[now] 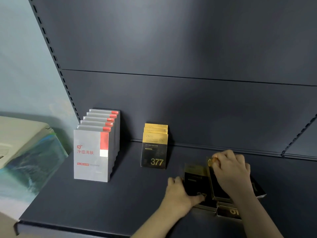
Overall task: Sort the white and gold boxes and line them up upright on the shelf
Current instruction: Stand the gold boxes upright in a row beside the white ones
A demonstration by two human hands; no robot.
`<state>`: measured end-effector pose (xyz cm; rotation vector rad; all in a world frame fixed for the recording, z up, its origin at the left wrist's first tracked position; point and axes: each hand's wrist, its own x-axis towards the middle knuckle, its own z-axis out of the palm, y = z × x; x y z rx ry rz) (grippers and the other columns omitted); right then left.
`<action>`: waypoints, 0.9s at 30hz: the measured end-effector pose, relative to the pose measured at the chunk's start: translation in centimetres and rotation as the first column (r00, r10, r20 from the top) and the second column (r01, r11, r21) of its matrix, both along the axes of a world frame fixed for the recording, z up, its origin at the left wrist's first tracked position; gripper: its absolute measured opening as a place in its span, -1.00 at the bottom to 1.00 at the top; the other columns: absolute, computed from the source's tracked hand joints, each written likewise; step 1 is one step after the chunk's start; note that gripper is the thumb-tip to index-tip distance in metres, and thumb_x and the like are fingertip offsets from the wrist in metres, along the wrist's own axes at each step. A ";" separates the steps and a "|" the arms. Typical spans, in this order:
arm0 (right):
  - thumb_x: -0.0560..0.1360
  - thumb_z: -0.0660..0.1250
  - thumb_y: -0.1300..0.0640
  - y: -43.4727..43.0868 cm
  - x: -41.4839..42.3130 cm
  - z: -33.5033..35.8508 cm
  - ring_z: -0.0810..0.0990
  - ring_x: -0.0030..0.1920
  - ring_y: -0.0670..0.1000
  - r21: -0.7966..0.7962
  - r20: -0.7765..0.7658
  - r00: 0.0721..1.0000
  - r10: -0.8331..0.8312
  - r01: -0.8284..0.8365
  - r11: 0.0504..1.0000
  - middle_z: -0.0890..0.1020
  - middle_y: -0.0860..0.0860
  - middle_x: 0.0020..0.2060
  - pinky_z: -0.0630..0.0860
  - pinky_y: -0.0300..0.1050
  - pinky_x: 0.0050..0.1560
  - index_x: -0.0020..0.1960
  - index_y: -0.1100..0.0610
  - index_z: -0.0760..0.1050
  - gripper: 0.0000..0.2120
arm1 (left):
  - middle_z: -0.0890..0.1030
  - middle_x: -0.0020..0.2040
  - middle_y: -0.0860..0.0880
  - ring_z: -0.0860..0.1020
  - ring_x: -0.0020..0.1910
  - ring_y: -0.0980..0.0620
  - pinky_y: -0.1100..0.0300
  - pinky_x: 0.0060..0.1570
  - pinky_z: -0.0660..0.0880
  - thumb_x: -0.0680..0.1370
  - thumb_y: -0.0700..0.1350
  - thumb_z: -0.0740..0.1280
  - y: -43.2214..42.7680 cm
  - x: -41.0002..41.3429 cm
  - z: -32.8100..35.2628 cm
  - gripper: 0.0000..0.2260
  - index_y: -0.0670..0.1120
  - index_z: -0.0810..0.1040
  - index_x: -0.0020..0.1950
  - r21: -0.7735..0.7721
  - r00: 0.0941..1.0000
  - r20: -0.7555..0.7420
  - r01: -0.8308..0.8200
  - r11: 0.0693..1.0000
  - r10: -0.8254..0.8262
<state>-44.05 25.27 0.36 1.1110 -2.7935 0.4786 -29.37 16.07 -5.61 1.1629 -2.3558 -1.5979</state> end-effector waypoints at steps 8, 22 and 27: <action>0.58 0.12 0.00 0.1 0.1 0.1 0.34 0.14 0.01 -0.006 -0.018 1.000 0.007 -0.007 1.000 0.45 -0.09 0.10 0.31 0.05 0.17 0.18 -0.03 0.50 -0.73 | 0.56 -0.09 0.09 0.57 -0.15 0.19 0.42 -0.27 0.48 0.35 0.07 0.54 -1.5 1.1 -0.8 -0.68 0.01 0.51 -0.02 0.061 0.979 -0.125 -0.152 0.986 0.159; 0.59 0.09 -0.02 -0.2 0.0 0.1 0.33 0.17 0.03 0.034 -0.018 1.000 -0.015 0.015 0.999 0.45 -0.08 0.12 0.28 0.03 0.20 0.21 -0.05 0.49 -0.71 | 0.68 0.01 0.01 0.64 0.04 0.04 0.08 0.12 0.55 0.55 -0.29 0.36 -8.8 7.0 -1.1 -0.76 0.06 0.53 0.05 0.251 0.684 -0.453 -0.518 0.818 0.572; 0.60 0.08 -0.04 -0.1 0.1 0.3 0.33 0.17 0.03 0.036 0.005 1.000 -0.014 0.014 0.999 0.45 -0.09 0.11 0.27 0.05 0.21 0.20 -0.05 0.49 -0.72 | 0.62 -0.09 0.14 0.61 0.04 0.06 0.32 -0.14 0.43 0.50 -0.09 0.44 -9.8 5.6 -0.9 -0.84 0.03 0.52 0.04 -0.018 0.788 -0.350 -0.547 0.837 0.507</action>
